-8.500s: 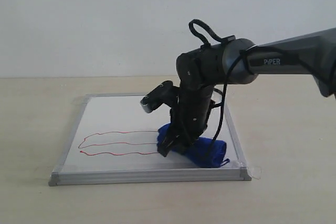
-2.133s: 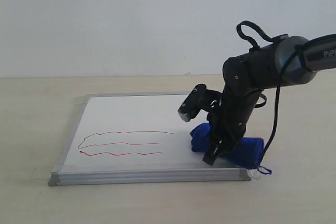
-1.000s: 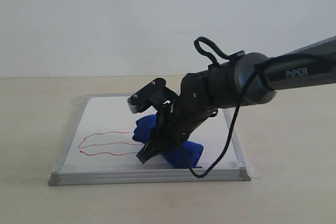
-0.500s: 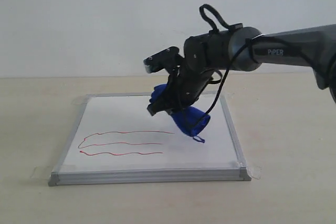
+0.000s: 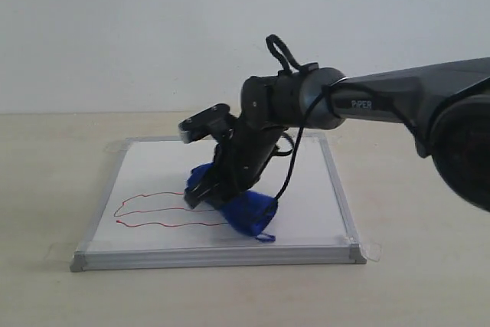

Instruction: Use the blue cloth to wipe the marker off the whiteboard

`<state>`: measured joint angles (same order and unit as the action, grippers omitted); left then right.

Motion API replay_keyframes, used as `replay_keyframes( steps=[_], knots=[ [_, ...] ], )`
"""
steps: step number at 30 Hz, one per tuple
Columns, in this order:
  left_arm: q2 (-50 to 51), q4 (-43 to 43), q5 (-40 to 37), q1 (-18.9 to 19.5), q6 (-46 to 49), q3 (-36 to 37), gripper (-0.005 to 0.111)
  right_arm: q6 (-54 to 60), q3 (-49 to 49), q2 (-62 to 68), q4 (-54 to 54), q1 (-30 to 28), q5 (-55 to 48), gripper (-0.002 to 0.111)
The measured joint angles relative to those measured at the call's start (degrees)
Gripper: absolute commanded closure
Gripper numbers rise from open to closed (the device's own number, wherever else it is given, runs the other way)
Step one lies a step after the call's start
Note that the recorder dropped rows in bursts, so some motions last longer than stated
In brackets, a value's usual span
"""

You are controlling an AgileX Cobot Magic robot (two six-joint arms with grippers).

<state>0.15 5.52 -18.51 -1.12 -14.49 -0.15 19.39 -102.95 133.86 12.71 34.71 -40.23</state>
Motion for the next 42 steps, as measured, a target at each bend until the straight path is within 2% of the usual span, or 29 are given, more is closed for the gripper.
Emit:
replay_keyframes(
  steps=[4,8,10,16,19,21,23,26,29,31,32,36,38,41,42],
  knots=[
    [0.0,0.0,0.0,0.0,0.0,0.0,0.103,6.0,-1.0,0.1,7.1,4.9,-4.3,0.109],
    [0.0,0.0,0.0,0.0,0.0,0.0,0.103,6.4,-1.5,0.4,5.6,6.1,-4.2,0.109],
    [0.0,0.0,0.0,0.0,0.0,0.0,0.103,2.0,-1.6,0.6,1.3,5.6,-3.5,0.109],
    [0.0,0.0,0.0,0.0,0.0,0.0,0.103,-17.5,-2.1,1.6,-22.5,0.6,1.3,0.109],
    [0.0,0.0,0.0,0.0,0.0,0.0,0.103,-21.4,-2.1,2.0,-27.3,-2.2,2.8,0.109],
    [0.0,0.0,0.0,0.0,0.0,0.0,0.103,-21.0,-2.1,2.1,-26.4,-2.4,3.0,0.109],
    [0.0,0.0,0.0,0.0,0.0,0.0,0.103,-13.3,-2.1,2.1,-21.3,-1.2,3.0,0.109],
    [0.0,0.0,0.0,0.0,0.0,0.0,0.103,0.0,-2.3,2.0,-6.8,3.6,1.8,0.109],
    [0.0,0.0,0.0,0.0,0.0,0.0,0.103,2.7,-2.3,1.6,-2.7,6.4,1.2,0.109],
    [0.0,0.0,0.0,0.0,0.0,0.0,0.103,1.3,-2.3,1.7,-3.4,5.9,1.2,0.109],
    [0.0,0.0,0.0,0.0,0.0,0.0,0.103,-2.8,-2.3,1.5,-5.4,5.0,1.3,0.109],
    [0.0,0.0,0.0,0.0,0.0,0.0,0.103,-22.3,-2.1,1.8,-24.5,-0.7,3.0,0.109],
    [0.0,0.0,0.0,0.0,0.0,0.0,0.103,-25.7,-2.0,1.8,-27.2,-2.3,2.7,0.109],
    [0.0,0.0,0.0,0.0,0.0,0.0,0.103,-21.1,-2.0,1.8,-22.9,-1.2,3.3,0.109],
    [0.0,0.0,0.0,0.0,0.0,0.0,0.103,-14.6,-2.0,1.8,-14.8,0.3,4.9,0.109]
  ],
)
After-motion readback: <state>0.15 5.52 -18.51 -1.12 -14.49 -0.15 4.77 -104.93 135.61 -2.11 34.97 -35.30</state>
